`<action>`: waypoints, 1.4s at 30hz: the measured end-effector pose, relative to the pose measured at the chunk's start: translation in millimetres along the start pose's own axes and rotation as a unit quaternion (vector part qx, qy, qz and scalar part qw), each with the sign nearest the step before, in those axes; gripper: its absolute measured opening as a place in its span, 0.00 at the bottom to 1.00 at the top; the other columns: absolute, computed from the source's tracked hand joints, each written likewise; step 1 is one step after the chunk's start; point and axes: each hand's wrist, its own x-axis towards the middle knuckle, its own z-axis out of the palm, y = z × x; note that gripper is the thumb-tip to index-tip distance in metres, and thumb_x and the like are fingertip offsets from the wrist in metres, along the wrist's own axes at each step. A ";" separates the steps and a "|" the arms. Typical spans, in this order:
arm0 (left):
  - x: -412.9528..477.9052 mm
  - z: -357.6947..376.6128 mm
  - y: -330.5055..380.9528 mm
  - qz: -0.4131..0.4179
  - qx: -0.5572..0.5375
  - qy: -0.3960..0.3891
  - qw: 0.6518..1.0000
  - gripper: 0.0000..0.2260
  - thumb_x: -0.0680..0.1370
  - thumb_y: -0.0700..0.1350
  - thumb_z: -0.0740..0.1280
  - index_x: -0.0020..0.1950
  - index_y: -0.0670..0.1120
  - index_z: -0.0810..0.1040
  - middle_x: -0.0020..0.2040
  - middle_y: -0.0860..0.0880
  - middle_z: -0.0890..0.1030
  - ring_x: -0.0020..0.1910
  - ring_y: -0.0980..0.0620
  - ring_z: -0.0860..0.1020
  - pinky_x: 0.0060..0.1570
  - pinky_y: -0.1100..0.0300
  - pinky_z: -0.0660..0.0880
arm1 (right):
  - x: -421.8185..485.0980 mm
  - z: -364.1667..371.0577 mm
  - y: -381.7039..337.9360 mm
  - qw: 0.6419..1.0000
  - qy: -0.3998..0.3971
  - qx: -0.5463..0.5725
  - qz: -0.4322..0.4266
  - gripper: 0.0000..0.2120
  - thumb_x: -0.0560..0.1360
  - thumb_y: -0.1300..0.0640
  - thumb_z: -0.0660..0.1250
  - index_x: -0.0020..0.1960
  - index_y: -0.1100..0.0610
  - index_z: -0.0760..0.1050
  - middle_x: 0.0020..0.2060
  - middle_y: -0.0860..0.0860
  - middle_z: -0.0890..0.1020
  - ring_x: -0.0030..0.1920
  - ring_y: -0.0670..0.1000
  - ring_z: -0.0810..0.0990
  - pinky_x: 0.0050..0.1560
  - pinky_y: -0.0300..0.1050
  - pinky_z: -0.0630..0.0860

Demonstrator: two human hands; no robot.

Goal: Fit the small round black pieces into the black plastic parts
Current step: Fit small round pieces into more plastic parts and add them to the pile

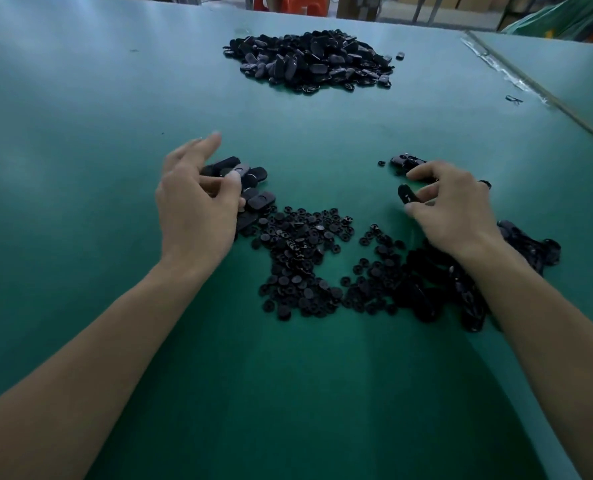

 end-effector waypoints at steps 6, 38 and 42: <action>-39.8 4.7 28.4 0.045 -0.142 -0.106 0.983 0.09 0.77 0.45 0.71 0.56 0.52 0.81 0.39 0.54 0.82 0.27 0.53 0.77 0.24 0.65 0.74 | -49.6 0.9 -29.8 0.952 -0.074 0.293 -0.045 0.13 0.75 0.64 0.72 0.49 0.45 0.83 0.40 0.41 0.85 0.41 0.41 0.83 0.45 0.34 0.78; -39.6 6.6 25.9 -0.139 -0.350 -0.162 0.912 0.05 0.76 0.32 0.71 0.48 0.41 0.83 0.38 0.45 0.85 0.37 0.50 0.84 0.37 0.63 0.79 | -77.0 26.0 -62.5 0.992 -0.102 -0.009 -0.070 0.06 0.76 0.53 0.72 0.53 0.50 0.83 0.45 0.48 0.79 0.46 0.48 0.78 0.54 0.46 0.77; -39.8 6.8 26.1 -0.139 -0.347 -0.163 0.913 0.05 0.76 0.32 0.71 0.47 0.40 0.83 0.38 0.44 0.85 0.37 0.49 0.85 0.35 0.63 0.79 | -78.7 27.1 -62.8 0.992 -0.096 -0.023 -0.079 0.06 0.78 0.52 0.68 0.52 0.50 0.83 0.45 0.48 0.79 0.47 0.50 0.78 0.53 0.47 0.76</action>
